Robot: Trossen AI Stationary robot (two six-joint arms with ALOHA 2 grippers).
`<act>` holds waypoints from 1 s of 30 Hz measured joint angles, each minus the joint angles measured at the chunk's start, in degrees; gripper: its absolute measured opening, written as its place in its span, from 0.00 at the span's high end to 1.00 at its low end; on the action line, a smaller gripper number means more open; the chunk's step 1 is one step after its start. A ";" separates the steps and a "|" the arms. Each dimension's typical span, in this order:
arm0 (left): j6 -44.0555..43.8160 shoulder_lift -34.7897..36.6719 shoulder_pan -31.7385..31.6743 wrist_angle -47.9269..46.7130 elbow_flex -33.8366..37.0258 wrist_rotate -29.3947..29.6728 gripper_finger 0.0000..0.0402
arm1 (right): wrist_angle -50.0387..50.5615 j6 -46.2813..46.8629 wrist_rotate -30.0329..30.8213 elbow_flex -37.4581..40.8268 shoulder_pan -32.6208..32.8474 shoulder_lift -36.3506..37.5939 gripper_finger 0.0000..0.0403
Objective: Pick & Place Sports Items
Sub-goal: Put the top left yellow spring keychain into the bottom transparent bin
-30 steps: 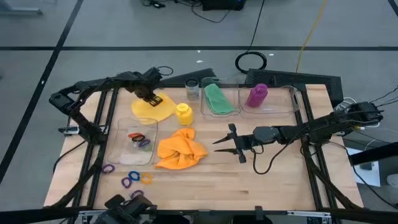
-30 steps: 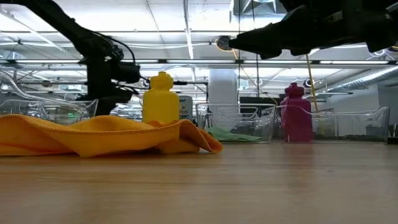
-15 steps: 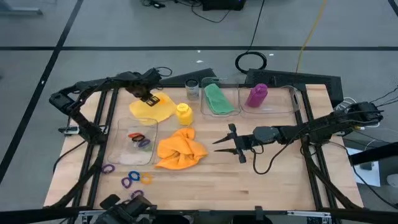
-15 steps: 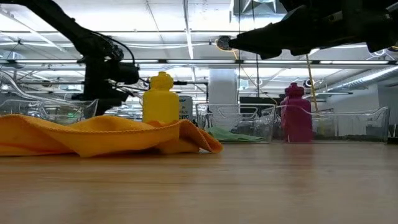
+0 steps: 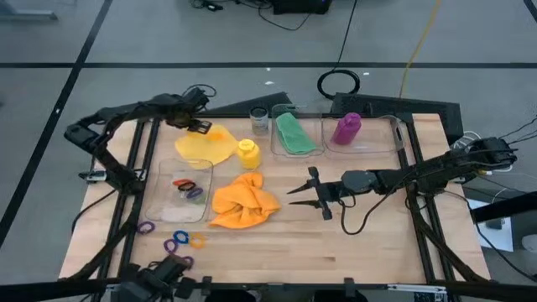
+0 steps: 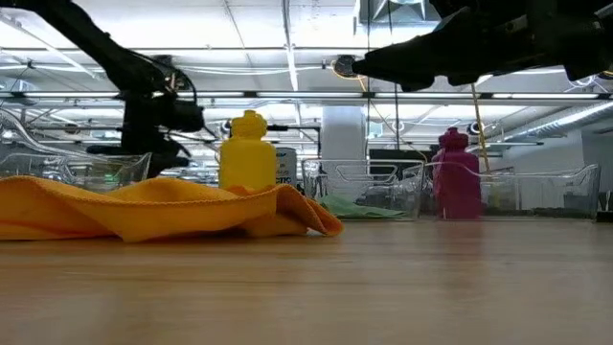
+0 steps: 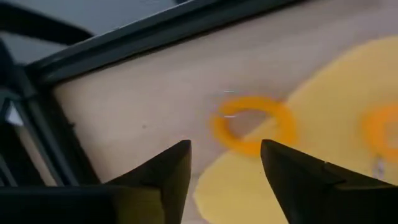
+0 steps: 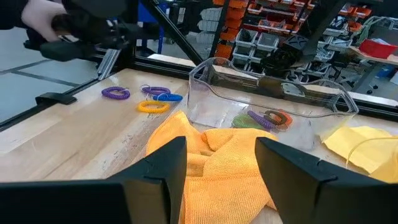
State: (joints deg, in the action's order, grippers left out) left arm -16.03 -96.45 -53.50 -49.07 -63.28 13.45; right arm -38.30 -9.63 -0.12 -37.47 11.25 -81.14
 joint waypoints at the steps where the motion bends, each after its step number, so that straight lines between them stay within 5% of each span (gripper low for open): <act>1: -0.45 -0.01 -0.63 0.21 0.38 -0.02 0.58 | 0.00 0.00 0.00 -0.02 -0.01 0.00 0.67; 30: 2.38 -4.63 -3.53 10.03 3.12 -1.61 0.67 | -0.04 -0.46 0.00 0.00 -0.01 0.00 0.67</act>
State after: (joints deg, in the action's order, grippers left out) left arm -13.65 -101.08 -57.04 -39.05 -60.16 11.84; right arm -38.34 -10.09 -0.12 -37.47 11.23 -81.14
